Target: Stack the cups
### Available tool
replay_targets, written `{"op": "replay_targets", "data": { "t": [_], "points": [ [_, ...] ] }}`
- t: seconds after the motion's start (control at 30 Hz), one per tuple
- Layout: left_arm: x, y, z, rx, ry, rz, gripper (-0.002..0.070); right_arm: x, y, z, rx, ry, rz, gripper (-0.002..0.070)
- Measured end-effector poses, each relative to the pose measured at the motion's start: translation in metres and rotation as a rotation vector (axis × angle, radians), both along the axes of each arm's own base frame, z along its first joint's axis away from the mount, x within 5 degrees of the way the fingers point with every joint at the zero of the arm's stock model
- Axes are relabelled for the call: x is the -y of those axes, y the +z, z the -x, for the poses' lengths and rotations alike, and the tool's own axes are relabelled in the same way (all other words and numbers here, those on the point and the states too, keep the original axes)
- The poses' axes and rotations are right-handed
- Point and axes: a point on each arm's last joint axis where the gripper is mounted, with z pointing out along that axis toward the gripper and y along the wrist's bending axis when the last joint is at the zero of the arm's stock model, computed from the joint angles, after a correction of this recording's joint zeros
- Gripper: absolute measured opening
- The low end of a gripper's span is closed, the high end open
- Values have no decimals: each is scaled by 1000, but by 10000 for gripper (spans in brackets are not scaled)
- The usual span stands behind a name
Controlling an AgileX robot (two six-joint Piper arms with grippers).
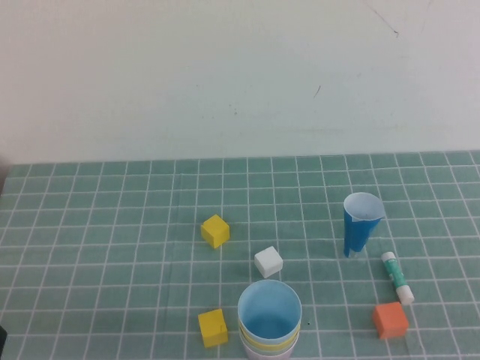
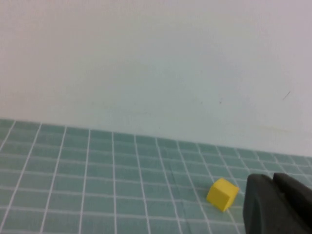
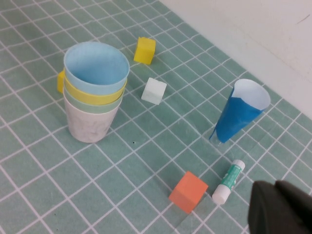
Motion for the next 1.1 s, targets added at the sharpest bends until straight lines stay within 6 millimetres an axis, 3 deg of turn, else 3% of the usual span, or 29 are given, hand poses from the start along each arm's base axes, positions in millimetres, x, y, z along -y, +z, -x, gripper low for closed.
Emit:
{"op": "replay_targets", "data": {
  "t": [0.13, 0.37, 1.1],
  "points": [
    [-1, -18, -1, -74, 27, 14, -2, 0, 0, 0, 0, 0, 0, -1],
    [-1, -32, 2, -229, 35, -35, -2, 0, -1, 0, -1, 0, 1, -1],
    [-1, -33, 3, -222, 8, -226, -2, 0, -1, 0, -3, 0, 3, -1]
  ]
}}
